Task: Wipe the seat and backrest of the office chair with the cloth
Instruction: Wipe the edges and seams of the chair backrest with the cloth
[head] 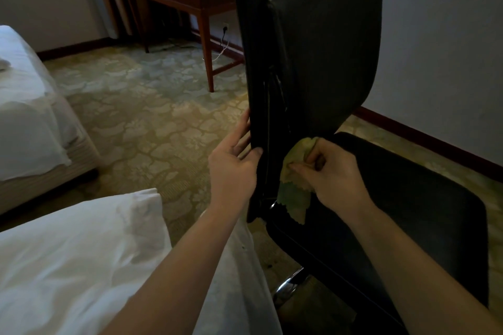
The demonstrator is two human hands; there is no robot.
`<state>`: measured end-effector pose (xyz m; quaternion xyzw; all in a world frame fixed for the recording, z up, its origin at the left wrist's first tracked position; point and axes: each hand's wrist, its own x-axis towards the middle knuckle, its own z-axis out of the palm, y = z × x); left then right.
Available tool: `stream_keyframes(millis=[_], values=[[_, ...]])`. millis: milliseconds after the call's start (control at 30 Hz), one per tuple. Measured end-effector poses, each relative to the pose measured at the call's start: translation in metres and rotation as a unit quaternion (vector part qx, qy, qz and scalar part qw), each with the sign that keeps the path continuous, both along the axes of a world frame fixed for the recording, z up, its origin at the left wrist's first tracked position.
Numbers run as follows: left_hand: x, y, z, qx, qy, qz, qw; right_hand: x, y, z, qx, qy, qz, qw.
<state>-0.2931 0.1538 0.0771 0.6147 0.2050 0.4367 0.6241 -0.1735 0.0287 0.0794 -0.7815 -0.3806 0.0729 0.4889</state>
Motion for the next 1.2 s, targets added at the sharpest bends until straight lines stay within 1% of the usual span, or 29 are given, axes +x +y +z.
stream_keyframes(millis=[100, 133, 200, 267, 300, 400, 500, 567, 633, 700, 800, 867, 933, 1067, 1200], values=[[0.0, -0.001, 0.001, 0.002, 0.001, -0.007, 1.0, 0.0, -0.003, -0.005, -0.031, -0.02, -0.006, 0.999], [-0.001, -0.001, 0.002, 0.005, 0.002, -0.007, 1.0, 0.0, -0.003, -0.002, -0.018, -0.014, -0.006, 1.0], [-0.001, -0.001, 0.003, 0.009, 0.006, -0.005, 1.0, -0.002, 0.0, 0.011, 0.036, -0.007, -0.011, 0.999], [-0.001, 0.0, 0.003, 0.01, 0.008, -0.001, 1.0, -0.003, 0.005, 0.027, 0.078, -0.021, -0.014, 0.997], [-0.001, 0.0, 0.002, 0.011, 0.009, 0.0, 1.0, -0.003, 0.008, 0.033, 0.082, -0.031, -0.01, 0.996], [-0.001, 0.001, 0.002, 0.015, 0.006, 0.003, 1.0, 0.001, 0.016, 0.035, 0.065, -0.035, -0.004, 0.997], [-0.001, 0.001, 0.002, 0.018, 0.003, 0.004, 1.0, 0.005, 0.011, 0.014, 0.043, -0.02, -0.01, 0.999], [0.0, 0.0, 0.003, 0.013, 0.003, 0.006, 1.0, 0.006, 0.004, -0.006, 0.007, -0.038, -0.013, 0.999], [0.0, -0.001, 0.002, 0.012, 0.002, 0.008, 1.0, 0.005, -0.002, -0.024, -0.027, -0.077, -0.006, 0.997], [0.0, -0.001, 0.002, 0.013, 0.002, 0.005, 1.0, 0.004, -0.007, -0.034, -0.03, -0.093, 0.005, 0.995], [0.0, 0.0, 0.002, 0.017, 0.004, -0.003, 1.0, 0.003, -0.012, -0.028, 0.014, -0.075, -0.007, 0.997], [-0.001, 0.0, 0.001, 0.018, 0.003, -0.002, 1.0, 0.004, -0.012, -0.015, 0.064, -0.015, -0.016, 0.998], [0.0, 0.0, 0.0, 0.018, 0.001, 0.002, 1.0, 0.004, -0.008, -0.001, 0.097, 0.004, -0.014, 0.995], [0.001, 0.0, -0.002, 0.017, -0.003, 0.004, 1.0, 0.003, 0.005, 0.009, 0.092, -0.004, -0.002, 0.996], [0.001, 0.001, -0.002, 0.017, -0.008, 0.004, 1.0, 0.008, 0.005, -0.015, 0.089, 0.0, 0.01, 0.996]])
